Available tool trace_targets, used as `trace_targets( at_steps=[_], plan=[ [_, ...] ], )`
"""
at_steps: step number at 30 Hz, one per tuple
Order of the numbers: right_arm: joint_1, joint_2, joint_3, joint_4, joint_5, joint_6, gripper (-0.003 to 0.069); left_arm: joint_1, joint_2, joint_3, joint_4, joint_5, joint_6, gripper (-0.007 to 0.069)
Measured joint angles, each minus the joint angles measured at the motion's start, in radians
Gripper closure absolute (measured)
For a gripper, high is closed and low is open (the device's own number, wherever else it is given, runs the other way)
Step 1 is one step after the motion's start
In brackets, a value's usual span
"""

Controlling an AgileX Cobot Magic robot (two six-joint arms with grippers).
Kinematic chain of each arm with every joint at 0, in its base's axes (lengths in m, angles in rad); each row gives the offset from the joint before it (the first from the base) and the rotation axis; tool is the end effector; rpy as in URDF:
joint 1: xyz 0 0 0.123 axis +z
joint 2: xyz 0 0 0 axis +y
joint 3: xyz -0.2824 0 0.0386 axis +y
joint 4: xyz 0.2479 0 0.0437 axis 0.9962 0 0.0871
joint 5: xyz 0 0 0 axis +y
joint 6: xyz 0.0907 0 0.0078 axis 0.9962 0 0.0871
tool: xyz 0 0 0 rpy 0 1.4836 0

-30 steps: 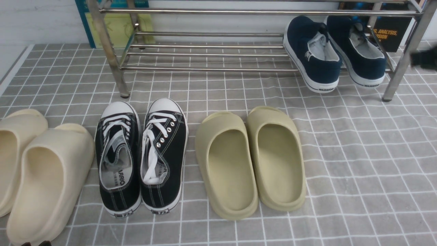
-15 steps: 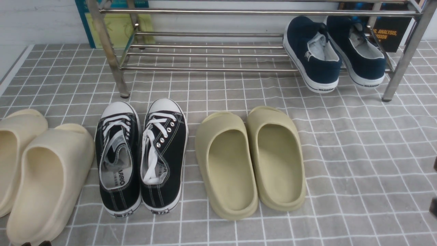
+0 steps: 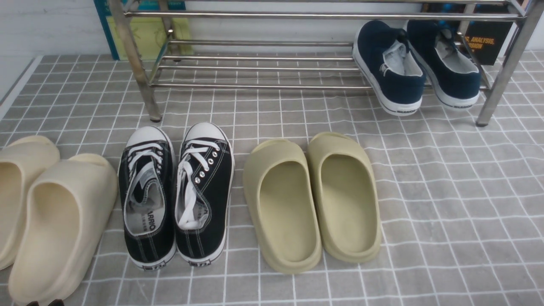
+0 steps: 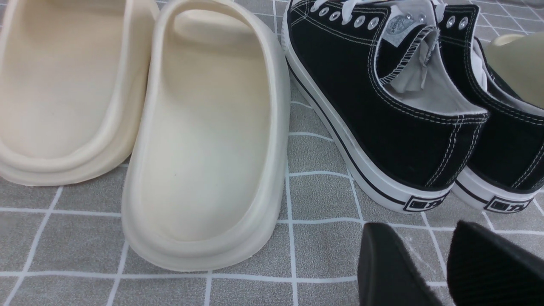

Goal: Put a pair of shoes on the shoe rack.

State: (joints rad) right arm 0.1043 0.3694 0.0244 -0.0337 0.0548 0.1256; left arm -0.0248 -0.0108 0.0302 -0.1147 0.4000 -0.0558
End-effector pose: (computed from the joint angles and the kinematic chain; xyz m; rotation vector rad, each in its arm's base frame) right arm 0.0810 0.0083 0.1739 -0.0107 1.9343 0.1292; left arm 0.0518 -0.0054 0.1679 -0.0998 1.9012 -0.1688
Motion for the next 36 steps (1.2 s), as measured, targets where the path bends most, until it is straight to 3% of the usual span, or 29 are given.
trace_targets(
  at_steps=[5,8,36],
  plan=[
    [-0.045,-0.317,0.0,-0.001,0.196,0.0,0.0646,0.0,0.0,0.0,0.0,0.0,0.0,0.0386],
    [-0.061,-0.373,0.001,-0.001,0.241,0.0,0.0646,0.0,-0.001,0.0,0.0,-0.001,0.0,0.0386],
    [-0.064,-0.38,-0.006,-0.002,0.32,0.0,0.0633,0.0,-0.001,0.0,0.0,0.0,0.0,0.0386]
  ],
)
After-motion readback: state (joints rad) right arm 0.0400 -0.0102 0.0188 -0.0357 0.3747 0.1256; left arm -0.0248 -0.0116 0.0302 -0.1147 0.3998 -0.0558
